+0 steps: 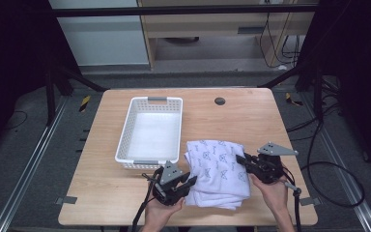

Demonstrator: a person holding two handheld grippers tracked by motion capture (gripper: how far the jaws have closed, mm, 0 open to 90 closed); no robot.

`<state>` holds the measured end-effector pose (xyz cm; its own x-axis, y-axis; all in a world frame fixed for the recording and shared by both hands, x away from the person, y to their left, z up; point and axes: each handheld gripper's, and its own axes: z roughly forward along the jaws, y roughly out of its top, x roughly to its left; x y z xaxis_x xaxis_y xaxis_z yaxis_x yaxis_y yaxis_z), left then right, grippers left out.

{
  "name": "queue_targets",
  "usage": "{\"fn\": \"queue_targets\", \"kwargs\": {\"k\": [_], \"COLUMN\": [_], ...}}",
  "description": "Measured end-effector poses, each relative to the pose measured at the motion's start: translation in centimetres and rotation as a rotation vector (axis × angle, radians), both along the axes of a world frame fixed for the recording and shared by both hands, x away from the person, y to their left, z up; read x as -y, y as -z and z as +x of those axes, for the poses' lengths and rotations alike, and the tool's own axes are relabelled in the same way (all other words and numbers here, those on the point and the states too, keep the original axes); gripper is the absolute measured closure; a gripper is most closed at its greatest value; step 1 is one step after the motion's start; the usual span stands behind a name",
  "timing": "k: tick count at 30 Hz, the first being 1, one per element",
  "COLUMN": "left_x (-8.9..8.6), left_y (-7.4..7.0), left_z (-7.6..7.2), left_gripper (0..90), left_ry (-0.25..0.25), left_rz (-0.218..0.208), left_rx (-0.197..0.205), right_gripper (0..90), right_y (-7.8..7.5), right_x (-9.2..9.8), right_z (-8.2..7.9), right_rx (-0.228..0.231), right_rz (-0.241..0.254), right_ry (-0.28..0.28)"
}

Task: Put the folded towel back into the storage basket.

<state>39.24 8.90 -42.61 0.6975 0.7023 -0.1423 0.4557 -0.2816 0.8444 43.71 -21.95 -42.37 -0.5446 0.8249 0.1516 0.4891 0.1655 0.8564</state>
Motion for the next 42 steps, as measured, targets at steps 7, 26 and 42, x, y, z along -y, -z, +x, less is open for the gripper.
{"fn": "queue_targets", "kwargs": {"k": [7,26,42], "left_x": [-0.3,-0.8,-2.4], "left_y": [-0.6,-2.8,-4.2], "left_z": [-0.1,0.5,1.2], "left_gripper": [75.0,75.0,75.0], "left_ry": [0.000,0.006,-0.016], "left_rz": [-0.012,-0.022,-0.055], "left_rx": [0.010,0.057,0.091], "right_gripper": [76.6,76.6,76.6], "right_y": [-0.7,-2.5,-4.2], "right_x": [-0.2,-0.8,-2.4], "right_z": [-0.2,-0.2,0.4], "right_rx": [0.025,0.078,0.128], "right_rz": [0.003,0.013,0.009], "right_ry": [0.001,0.017,0.028]}}
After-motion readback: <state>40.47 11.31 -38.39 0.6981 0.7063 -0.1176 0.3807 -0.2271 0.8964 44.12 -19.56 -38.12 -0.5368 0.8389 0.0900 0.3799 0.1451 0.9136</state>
